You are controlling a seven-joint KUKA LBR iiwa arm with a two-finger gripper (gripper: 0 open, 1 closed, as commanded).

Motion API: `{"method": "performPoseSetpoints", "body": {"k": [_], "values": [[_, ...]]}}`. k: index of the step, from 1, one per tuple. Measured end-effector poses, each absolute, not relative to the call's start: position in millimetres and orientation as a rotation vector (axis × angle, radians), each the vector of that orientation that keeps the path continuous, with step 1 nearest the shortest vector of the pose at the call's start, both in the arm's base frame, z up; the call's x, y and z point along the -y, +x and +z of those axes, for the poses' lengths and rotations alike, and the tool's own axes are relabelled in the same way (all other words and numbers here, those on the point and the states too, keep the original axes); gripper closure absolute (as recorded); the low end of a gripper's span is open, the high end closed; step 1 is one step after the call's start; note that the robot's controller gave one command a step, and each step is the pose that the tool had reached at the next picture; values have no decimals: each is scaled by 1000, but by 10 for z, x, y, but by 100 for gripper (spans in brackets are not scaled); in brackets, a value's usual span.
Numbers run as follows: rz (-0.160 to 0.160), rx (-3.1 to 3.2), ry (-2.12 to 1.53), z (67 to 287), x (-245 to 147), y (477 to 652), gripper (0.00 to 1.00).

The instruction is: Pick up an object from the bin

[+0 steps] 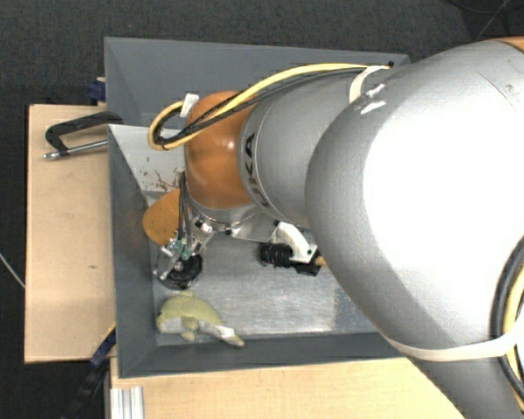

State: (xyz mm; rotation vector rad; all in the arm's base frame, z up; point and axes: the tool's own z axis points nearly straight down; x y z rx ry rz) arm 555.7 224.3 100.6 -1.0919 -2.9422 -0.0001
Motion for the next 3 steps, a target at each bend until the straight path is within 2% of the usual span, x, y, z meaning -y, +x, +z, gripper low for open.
{"method": "performPoseSetpoints", "body": {"k": [1,2,3], "values": [[7,2821,-1381,736,-2319,5517,0],[-12,2504,-1902,736,-2327,5419,0],[-11,2507,-1904,746,-2311,5430,100]]}}
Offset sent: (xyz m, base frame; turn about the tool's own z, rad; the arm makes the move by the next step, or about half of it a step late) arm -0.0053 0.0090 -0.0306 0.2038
